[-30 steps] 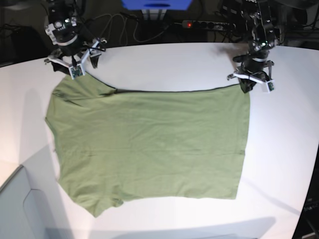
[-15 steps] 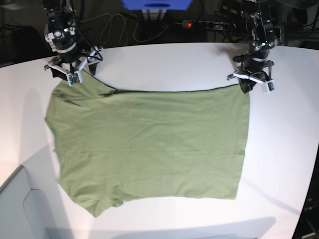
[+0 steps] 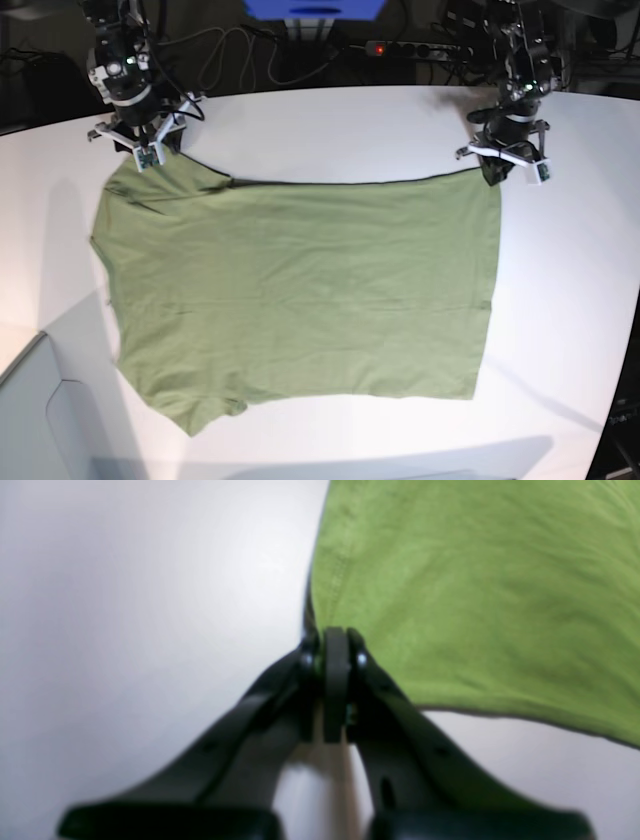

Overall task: Fold the T-shirt properly
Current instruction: 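Close both grippers on the shoulder corners of the green shirt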

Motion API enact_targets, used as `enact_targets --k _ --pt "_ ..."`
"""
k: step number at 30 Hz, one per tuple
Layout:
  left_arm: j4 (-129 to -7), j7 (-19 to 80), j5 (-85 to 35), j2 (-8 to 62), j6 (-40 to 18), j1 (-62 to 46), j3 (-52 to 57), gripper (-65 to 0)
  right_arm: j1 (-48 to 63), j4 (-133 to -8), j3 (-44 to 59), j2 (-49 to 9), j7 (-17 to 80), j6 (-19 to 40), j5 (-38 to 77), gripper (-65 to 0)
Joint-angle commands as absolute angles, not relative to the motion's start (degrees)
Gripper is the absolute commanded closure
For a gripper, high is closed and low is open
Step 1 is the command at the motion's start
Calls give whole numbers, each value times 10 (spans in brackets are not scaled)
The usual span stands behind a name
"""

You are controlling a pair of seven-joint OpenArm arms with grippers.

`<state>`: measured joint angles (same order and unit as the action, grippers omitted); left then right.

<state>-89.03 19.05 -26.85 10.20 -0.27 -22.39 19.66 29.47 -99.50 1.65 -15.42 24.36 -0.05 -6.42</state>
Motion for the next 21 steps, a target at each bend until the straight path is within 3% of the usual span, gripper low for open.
enact_targets --k 1,12,17,21 --pt "-896 197 -268 107 -1 -230 198 0 305 -986 20 -161 281 2 -80 -243" --pt "-896 197 -266 109 -1 -231 199 0 300 -937 19 -161 280 2 -80 -225" --pt "-896 197 -266 109 -1 -232 199 0 304 -937 19 -161 280 2 -80 -14" --pt "-898 196 -268 110 -1 -241 199 0 308 -937 20 -161 280 2 -80 -3"
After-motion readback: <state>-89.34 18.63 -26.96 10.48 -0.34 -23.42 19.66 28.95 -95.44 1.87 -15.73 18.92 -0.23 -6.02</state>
